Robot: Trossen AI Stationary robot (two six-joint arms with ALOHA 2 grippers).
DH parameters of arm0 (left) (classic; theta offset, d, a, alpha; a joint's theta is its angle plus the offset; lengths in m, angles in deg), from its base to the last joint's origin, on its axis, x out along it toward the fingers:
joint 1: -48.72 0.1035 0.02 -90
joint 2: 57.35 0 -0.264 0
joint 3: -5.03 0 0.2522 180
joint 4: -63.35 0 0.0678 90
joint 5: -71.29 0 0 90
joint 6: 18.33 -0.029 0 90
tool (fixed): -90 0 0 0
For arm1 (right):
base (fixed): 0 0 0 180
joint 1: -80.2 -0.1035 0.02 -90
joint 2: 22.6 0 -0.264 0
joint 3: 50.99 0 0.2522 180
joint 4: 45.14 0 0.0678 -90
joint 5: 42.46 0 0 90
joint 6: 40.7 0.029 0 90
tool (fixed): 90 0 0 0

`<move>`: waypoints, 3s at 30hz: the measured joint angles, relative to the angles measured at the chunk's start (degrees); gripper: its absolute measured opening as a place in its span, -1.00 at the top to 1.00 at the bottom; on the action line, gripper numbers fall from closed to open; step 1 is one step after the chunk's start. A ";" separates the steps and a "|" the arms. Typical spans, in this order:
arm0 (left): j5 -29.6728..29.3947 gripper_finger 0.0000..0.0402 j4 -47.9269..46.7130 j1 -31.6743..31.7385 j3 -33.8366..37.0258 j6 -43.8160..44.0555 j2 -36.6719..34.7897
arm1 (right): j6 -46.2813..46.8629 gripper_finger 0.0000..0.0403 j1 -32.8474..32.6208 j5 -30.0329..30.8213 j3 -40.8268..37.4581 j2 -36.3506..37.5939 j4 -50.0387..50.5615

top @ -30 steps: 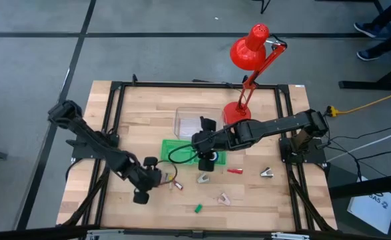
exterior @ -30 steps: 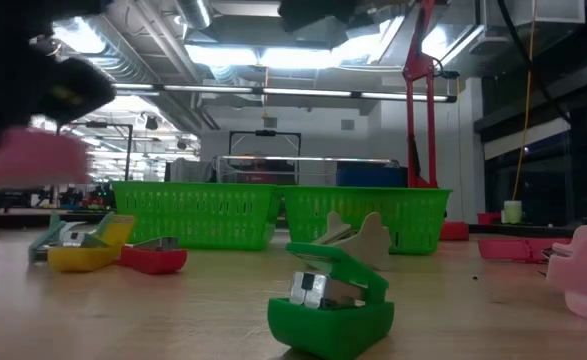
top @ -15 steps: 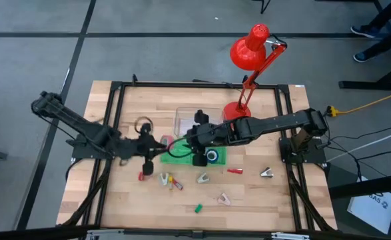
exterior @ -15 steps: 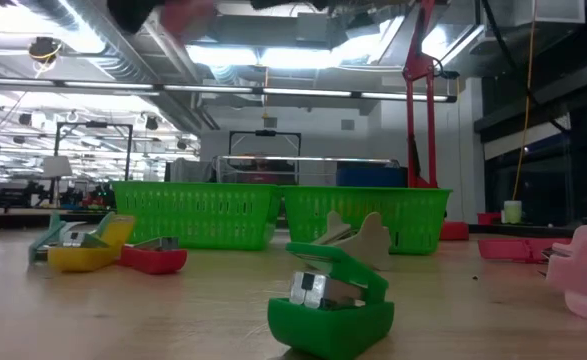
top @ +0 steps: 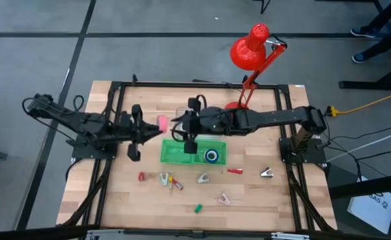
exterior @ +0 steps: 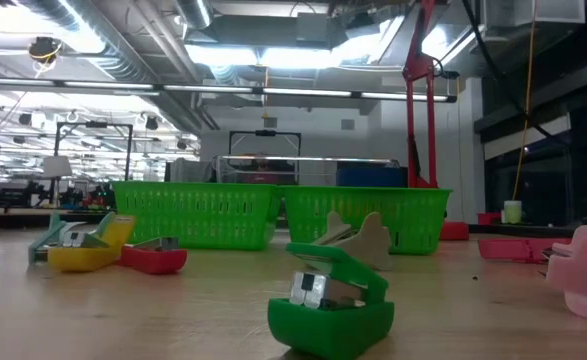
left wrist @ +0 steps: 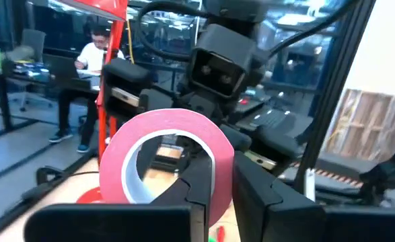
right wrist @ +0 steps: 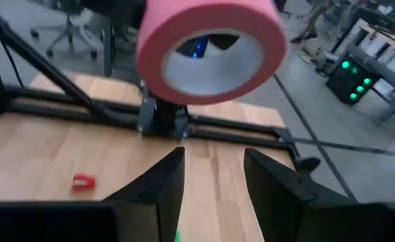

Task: Pick and place Stapler, Stapler remover, tape
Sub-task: Put the pink tape into the right green bin

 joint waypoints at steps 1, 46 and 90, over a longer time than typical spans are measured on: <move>1.42 0.85 0.35 0.56 0.27 1.17 -0.63 | 0.20 0.23 0.65 -1.74 0.00 0.00 -0.84; 8.54 0.62 -2.07 8.53 4.11 15.60 1.49 | -2.86 0.81 5.42 -12.30 0.00 0.02 8.71; 2.71 0.39 -13.73 8.51 4.11 16.68 1.66 | -4.72 0.67 1.31 -14.29 -15.99 0.02 36.71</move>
